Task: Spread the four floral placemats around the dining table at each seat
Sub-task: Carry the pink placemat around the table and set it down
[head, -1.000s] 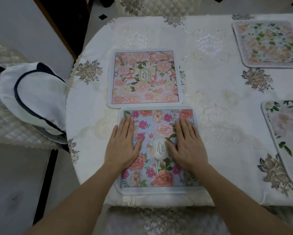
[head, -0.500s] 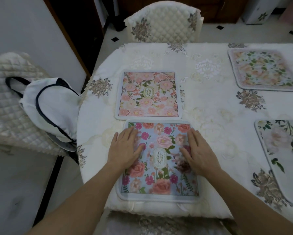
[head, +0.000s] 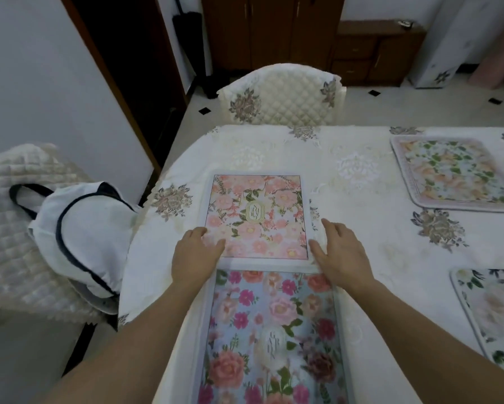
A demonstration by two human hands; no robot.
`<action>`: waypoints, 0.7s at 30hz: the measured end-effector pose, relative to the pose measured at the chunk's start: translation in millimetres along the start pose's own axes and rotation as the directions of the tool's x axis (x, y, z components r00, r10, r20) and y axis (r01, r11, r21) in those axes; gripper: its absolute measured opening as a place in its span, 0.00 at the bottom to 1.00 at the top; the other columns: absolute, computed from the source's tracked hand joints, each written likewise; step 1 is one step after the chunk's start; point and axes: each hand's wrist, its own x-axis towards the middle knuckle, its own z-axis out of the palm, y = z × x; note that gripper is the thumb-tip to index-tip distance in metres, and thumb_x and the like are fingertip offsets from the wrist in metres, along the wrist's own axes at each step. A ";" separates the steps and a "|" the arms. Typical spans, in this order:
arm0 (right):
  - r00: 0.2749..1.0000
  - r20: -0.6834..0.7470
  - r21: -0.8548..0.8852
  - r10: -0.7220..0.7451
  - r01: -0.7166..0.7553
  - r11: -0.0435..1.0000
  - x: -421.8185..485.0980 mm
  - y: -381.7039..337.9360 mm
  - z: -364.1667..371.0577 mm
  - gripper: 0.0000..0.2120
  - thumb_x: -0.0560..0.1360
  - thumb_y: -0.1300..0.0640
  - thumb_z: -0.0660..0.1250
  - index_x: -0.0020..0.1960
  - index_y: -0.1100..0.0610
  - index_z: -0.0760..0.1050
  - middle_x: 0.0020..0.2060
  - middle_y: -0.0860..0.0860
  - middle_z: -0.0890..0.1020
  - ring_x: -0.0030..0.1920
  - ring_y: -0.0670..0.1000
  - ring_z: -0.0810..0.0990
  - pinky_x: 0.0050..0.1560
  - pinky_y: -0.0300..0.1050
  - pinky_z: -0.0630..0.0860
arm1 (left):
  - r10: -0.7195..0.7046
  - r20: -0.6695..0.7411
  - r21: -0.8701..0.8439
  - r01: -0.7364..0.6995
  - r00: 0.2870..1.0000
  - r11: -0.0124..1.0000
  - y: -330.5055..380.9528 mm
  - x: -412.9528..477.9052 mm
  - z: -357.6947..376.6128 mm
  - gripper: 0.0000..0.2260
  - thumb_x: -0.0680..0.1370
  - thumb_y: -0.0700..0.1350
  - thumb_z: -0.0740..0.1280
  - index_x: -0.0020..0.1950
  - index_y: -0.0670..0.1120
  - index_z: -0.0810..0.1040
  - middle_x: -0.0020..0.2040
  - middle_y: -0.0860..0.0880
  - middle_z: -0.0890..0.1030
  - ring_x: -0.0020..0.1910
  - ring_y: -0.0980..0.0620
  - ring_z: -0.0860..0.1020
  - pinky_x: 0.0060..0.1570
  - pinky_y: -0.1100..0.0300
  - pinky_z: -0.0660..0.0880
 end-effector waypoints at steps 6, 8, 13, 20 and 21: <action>0.997 0.026 0.047 0.074 -0.075 0.996 52.3 -7.7 23.1 0.29 0.81 0.43 0.58 0.77 0.57 0.61 0.66 0.58 0.72 0.65 0.59 0.72 0.60 0.56 0.74 | -0.105 -0.035 -0.045 0.103 0.994 0.994 -10.6 63.3 17.2 0.29 0.76 0.57 0.71 0.70 0.40 0.73 0.65 0.39 0.76 0.63 0.39 0.75 0.62 0.46 0.73; 0.994 0.047 0.018 0.094 -0.095 0.995 62.9 -13.2 31.3 0.28 0.81 0.44 0.58 0.75 0.59 0.63 0.65 0.59 0.73 0.64 0.59 0.72 0.58 0.55 0.74 | -0.129 -0.041 -0.064 0.126 0.991 0.990 -10.0 73.6 19.3 0.30 0.75 0.58 0.71 0.69 0.40 0.73 0.64 0.40 0.77 0.62 0.39 0.75 0.62 0.46 0.73; 0.983 0.028 -0.035 0.183 -0.182 0.983 80.8 -21.2 44.1 0.26 0.80 0.43 0.60 0.67 0.63 0.69 0.59 0.61 0.73 0.60 0.60 0.72 0.54 0.53 0.73 | -0.169 -0.063 -0.099 0.163 0.984 0.982 -3.5 84.2 23.1 0.32 0.73 0.59 0.74 0.67 0.39 0.74 0.61 0.40 0.77 0.60 0.40 0.76 0.59 0.48 0.74; 0.937 0.099 0.316 0.336 -0.350 0.882 101.3 -23.6 46.9 0.25 0.74 0.45 0.71 0.60 0.64 0.74 0.54 0.60 0.79 0.50 0.60 0.80 0.49 0.53 0.79 | -0.213 -0.044 -0.187 0.201 0.976 0.962 -0.7 94.5 28.0 0.26 0.72 0.56 0.76 0.59 0.39 0.77 0.54 0.39 0.82 0.54 0.39 0.79 0.54 0.47 0.78; 0.938 0.104 0.389 0.329 -0.343 0.855 102.6 -24.8 47.0 0.22 0.74 0.47 0.72 0.58 0.63 0.74 0.51 0.59 0.81 0.48 0.59 0.81 0.48 0.53 0.80 | -0.202 -0.032 -0.215 0.190 0.979 0.958 0.0 95.5 28.2 0.23 0.72 0.55 0.76 0.57 0.39 0.77 0.53 0.40 0.82 0.52 0.39 0.80 0.53 0.46 0.78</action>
